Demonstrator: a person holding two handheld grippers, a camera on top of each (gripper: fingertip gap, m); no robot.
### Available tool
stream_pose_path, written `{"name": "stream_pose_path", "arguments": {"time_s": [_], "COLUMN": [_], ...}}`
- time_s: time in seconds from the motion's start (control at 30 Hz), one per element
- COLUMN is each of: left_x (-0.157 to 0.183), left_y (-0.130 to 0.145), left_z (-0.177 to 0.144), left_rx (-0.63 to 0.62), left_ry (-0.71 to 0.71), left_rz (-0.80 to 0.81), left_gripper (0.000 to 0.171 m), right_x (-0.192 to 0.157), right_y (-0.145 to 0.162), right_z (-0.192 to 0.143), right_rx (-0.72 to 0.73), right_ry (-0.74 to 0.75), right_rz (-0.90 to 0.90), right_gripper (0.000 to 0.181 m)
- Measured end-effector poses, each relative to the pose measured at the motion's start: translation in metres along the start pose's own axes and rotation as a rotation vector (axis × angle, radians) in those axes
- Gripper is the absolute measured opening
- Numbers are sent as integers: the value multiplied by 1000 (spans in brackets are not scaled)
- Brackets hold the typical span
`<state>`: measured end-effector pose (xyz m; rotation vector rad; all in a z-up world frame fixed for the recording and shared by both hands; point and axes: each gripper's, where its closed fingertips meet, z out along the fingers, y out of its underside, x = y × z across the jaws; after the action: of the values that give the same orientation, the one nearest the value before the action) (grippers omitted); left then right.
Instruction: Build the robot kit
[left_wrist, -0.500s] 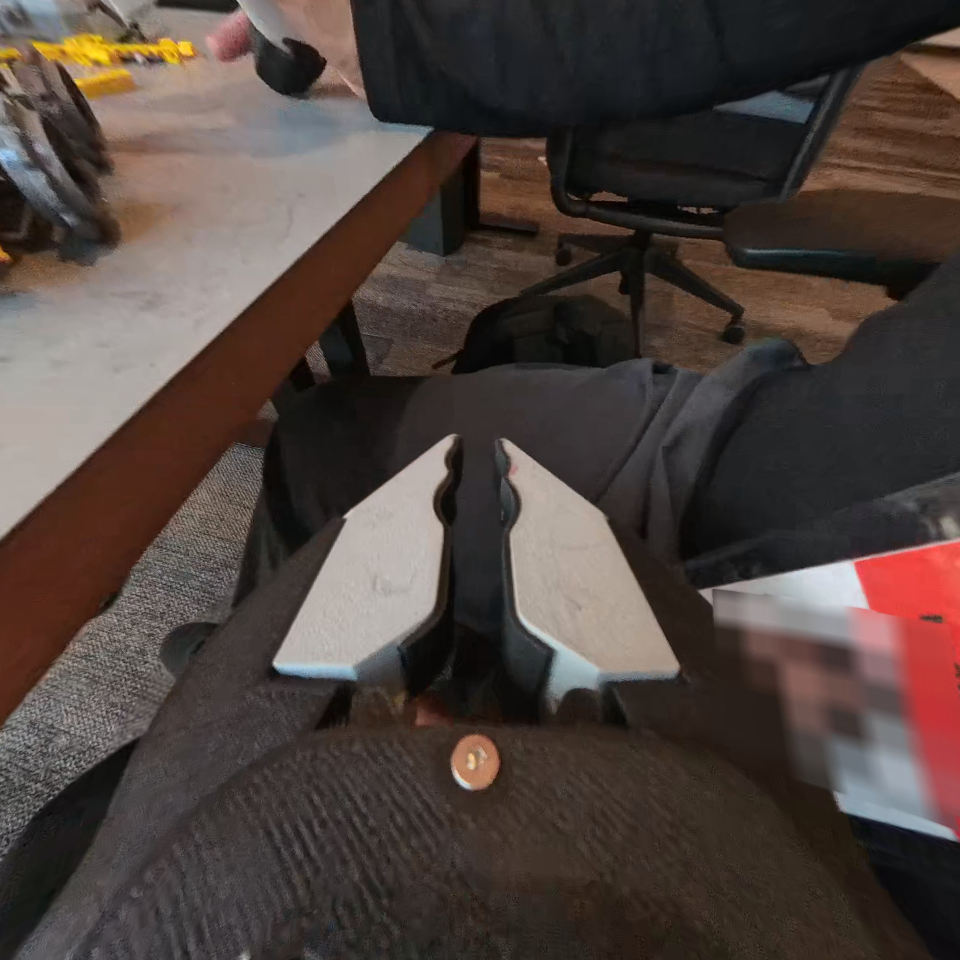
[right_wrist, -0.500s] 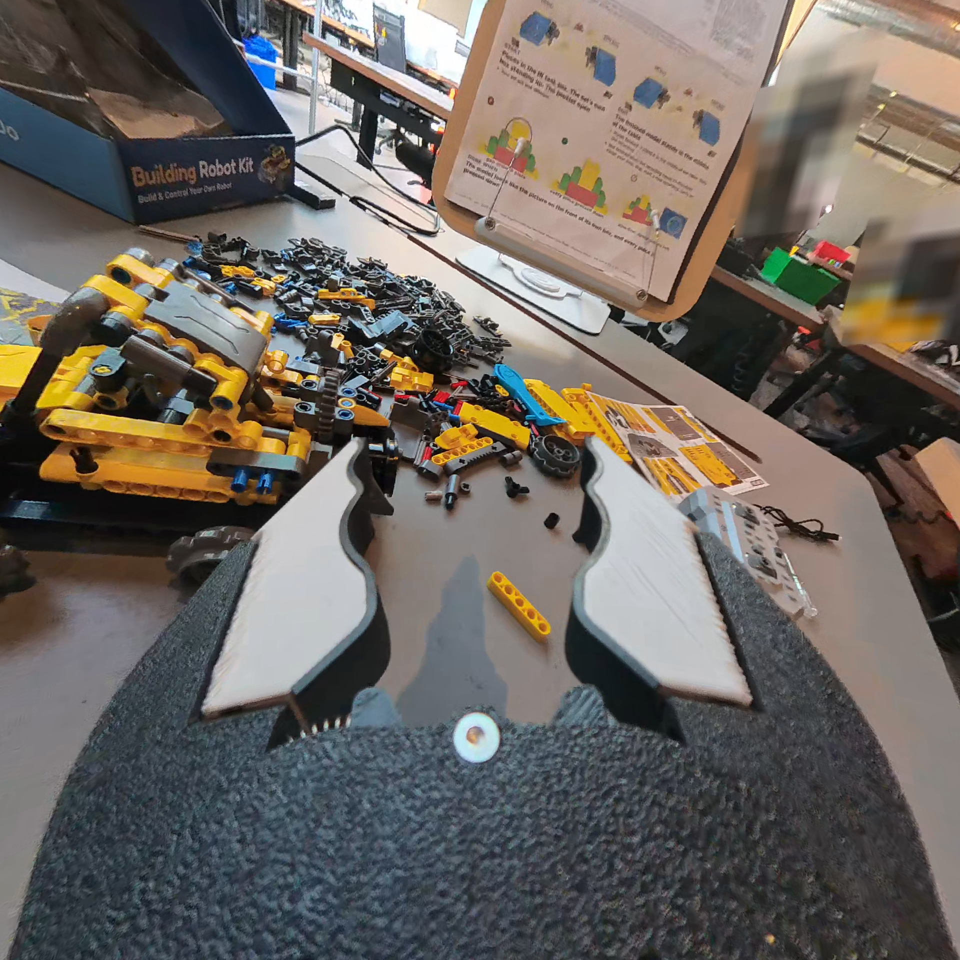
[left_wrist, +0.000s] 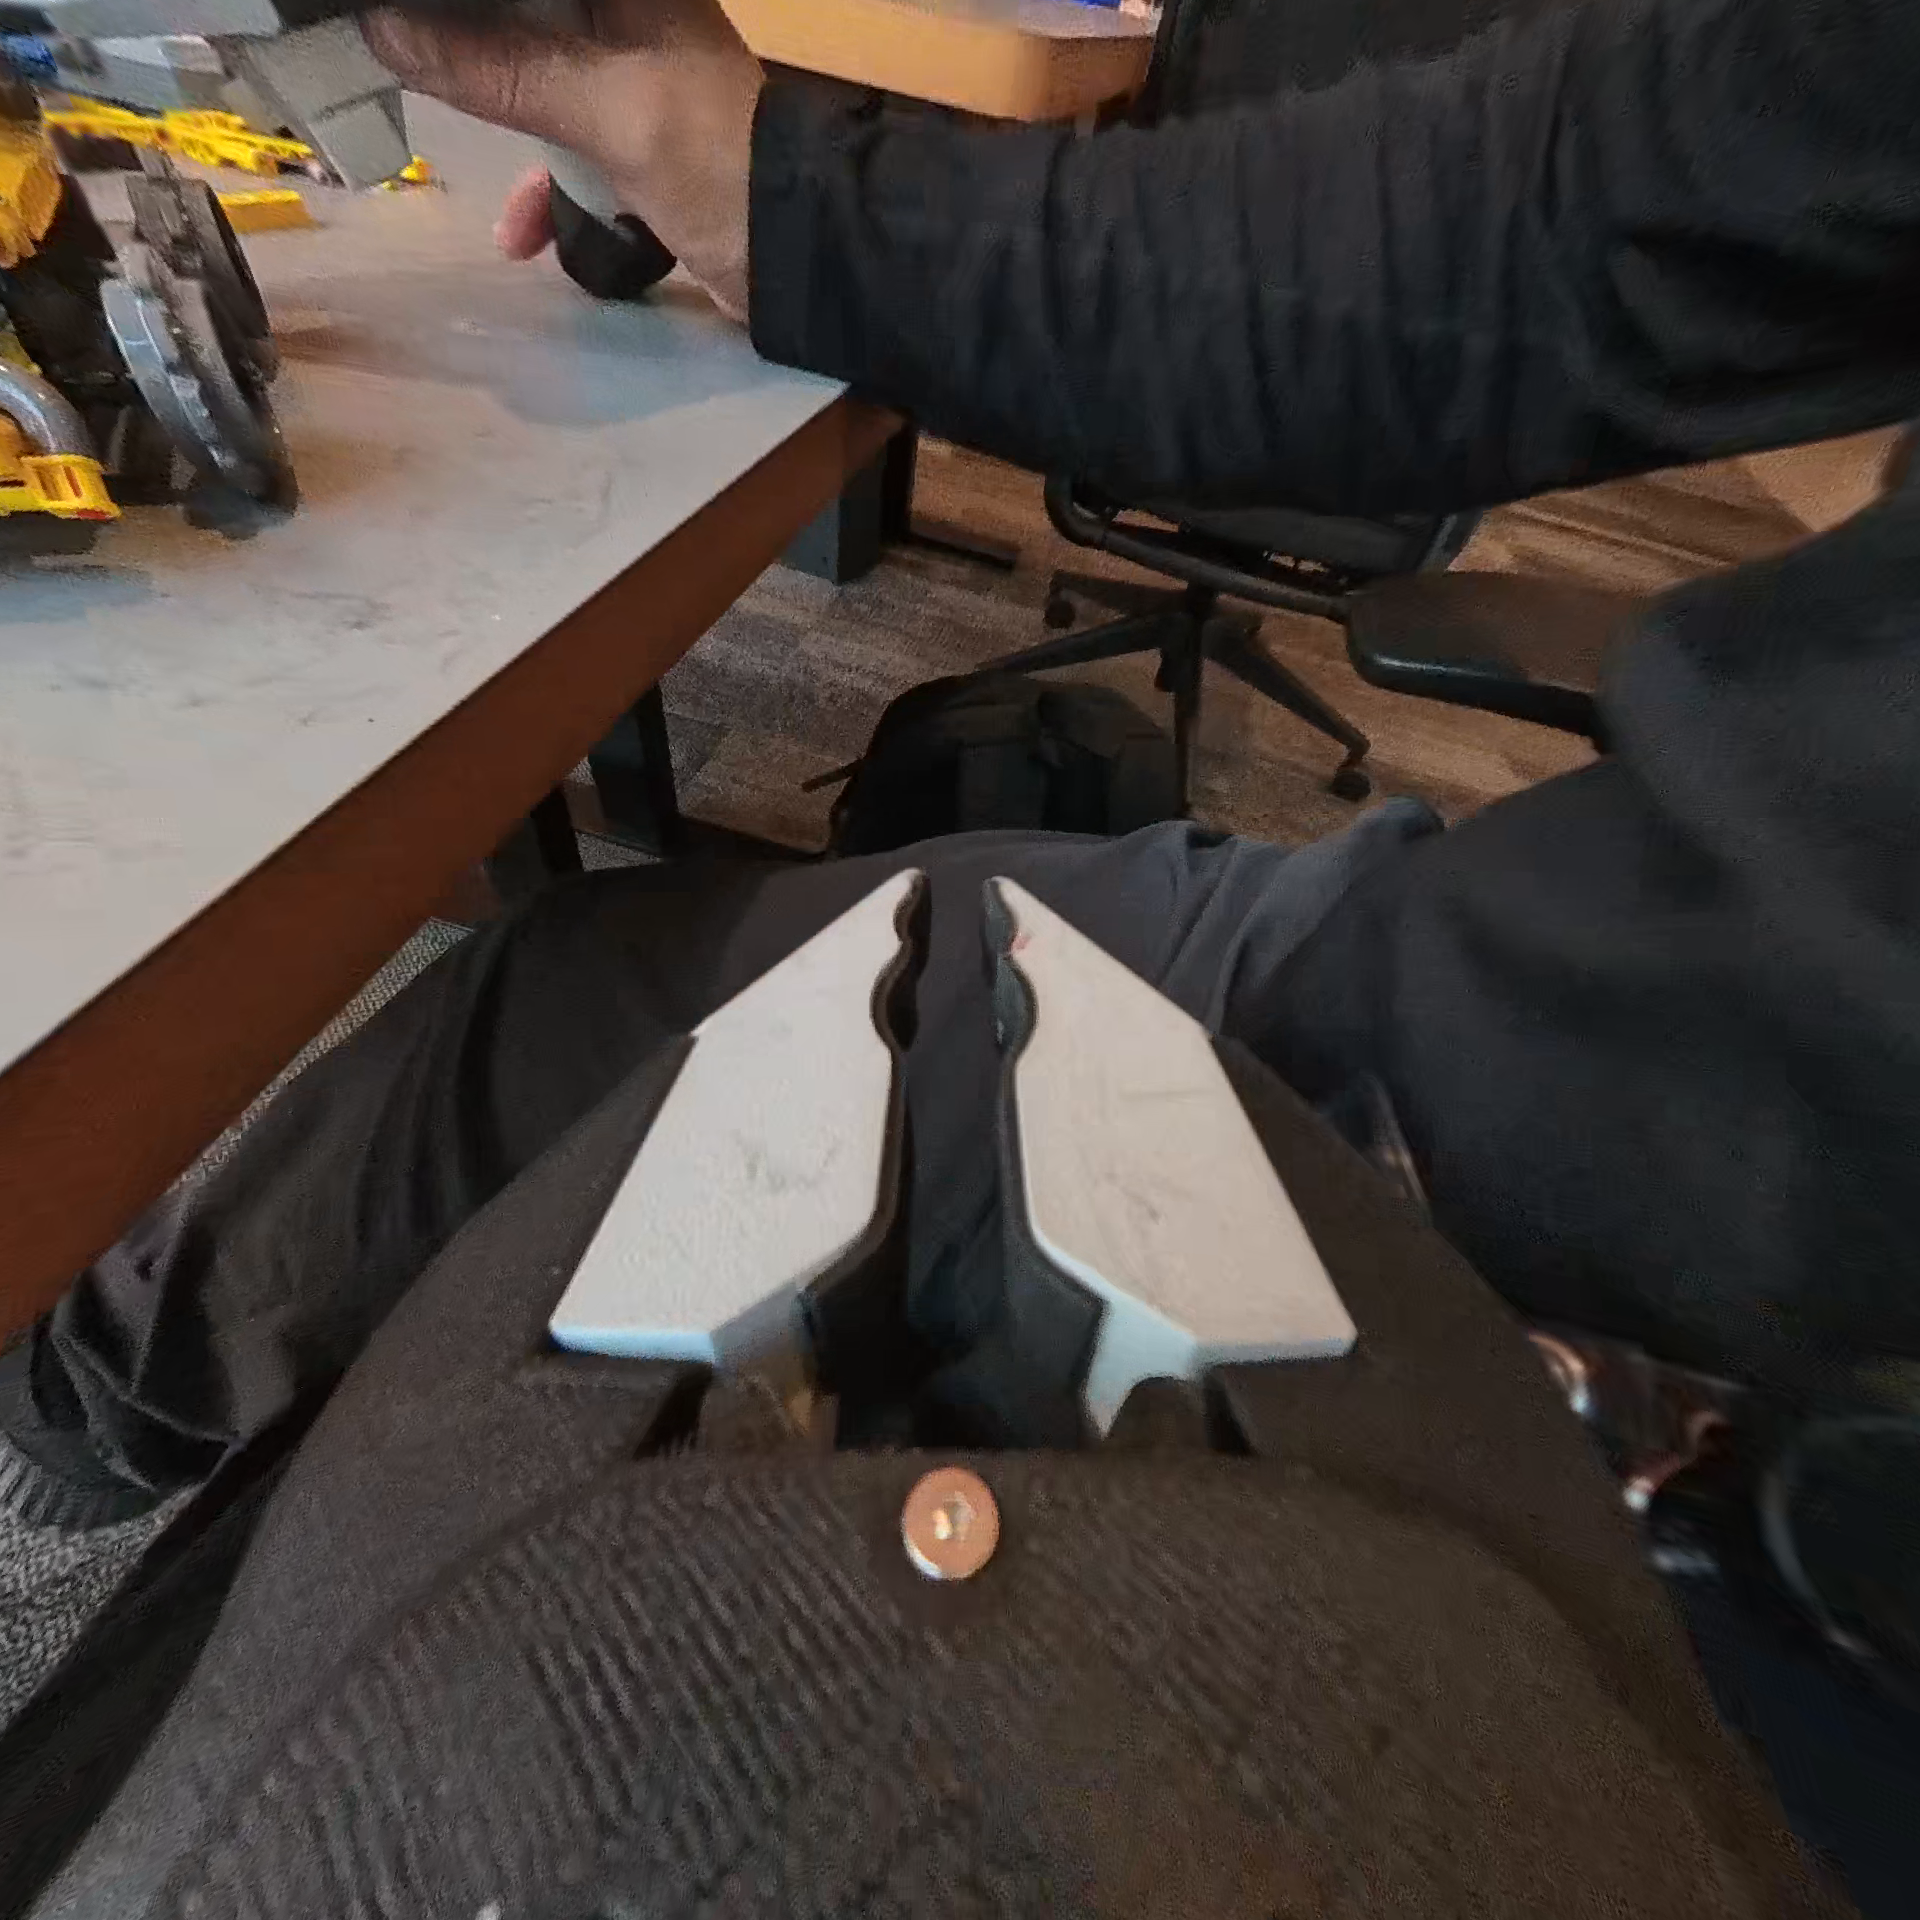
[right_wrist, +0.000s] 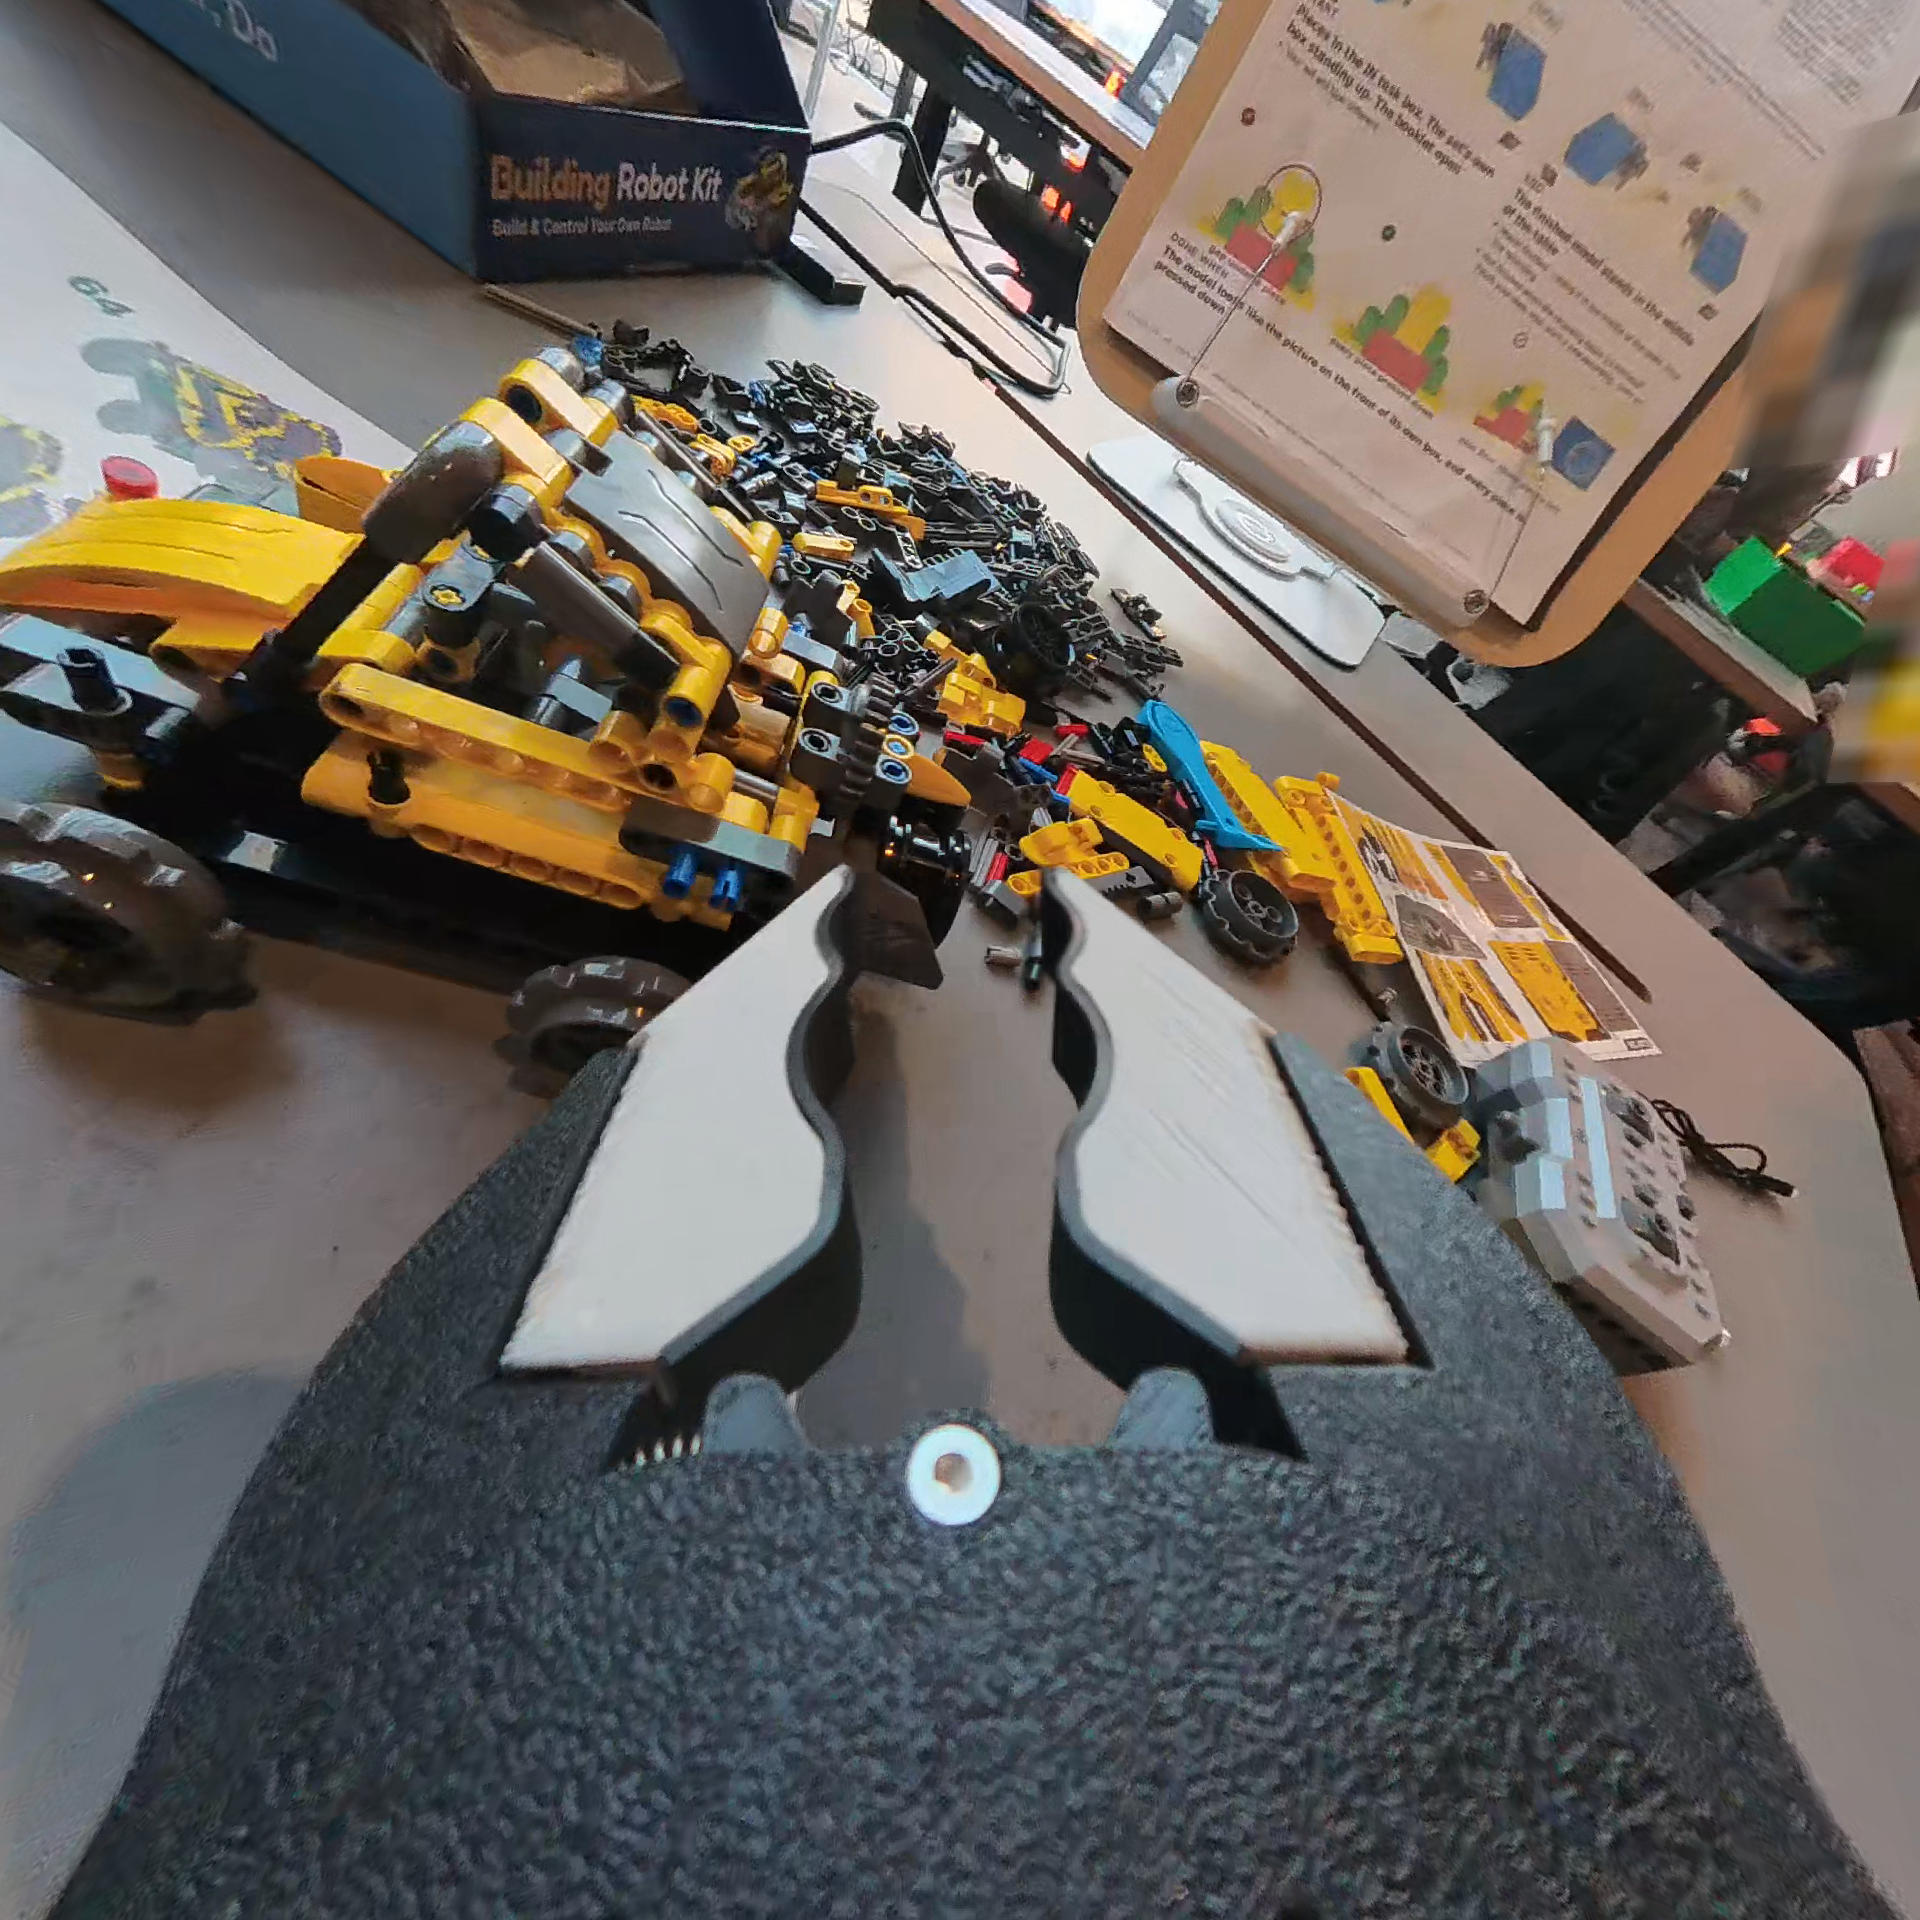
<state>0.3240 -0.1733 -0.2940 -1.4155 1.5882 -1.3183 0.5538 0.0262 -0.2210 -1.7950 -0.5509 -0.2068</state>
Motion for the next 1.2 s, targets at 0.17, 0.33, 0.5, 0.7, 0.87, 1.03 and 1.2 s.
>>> {"name": "stream_pose_path", "arguments": {"time_s": [0.17, 0.33, 0.5, 0.7, 0.87, 1.03, 1.2], "left_x": [-29, -39, -48, -64, -60, -47, -21], "left_y": [2, -16, -31, -33, -34, -80, -80], "left_z": [-3, 1, 10, 14, 14, 5, 3], "left_rx": [-17, -7, 37, 22, 26, 145, 174], "left_ry": [-151, -140, -87, -139, -151, -271, -371], "left_rz": [88, 127, 116, 108, 88, -89, 227], "left_gripper": [29, 26, 23, 22, 22, 23, 8], "right_x": [22, 90, 138, 152, 153, 151, 148], "right_y": [-2, 17, 39, 47, 47, 48, 51], "right_z": [-6, -35, -75, -96, -96, -93, -84], "right_rx": [50, 77, 94, 124, 133, 109, 48], "right_ry": [25, 351, 635, 730, 724, 723, 708], "right_rz": [150, 304, 395, 449, 461, 443, 412], "right_gripper": [39, 26, 28, 32, 32, 32, 26]}}
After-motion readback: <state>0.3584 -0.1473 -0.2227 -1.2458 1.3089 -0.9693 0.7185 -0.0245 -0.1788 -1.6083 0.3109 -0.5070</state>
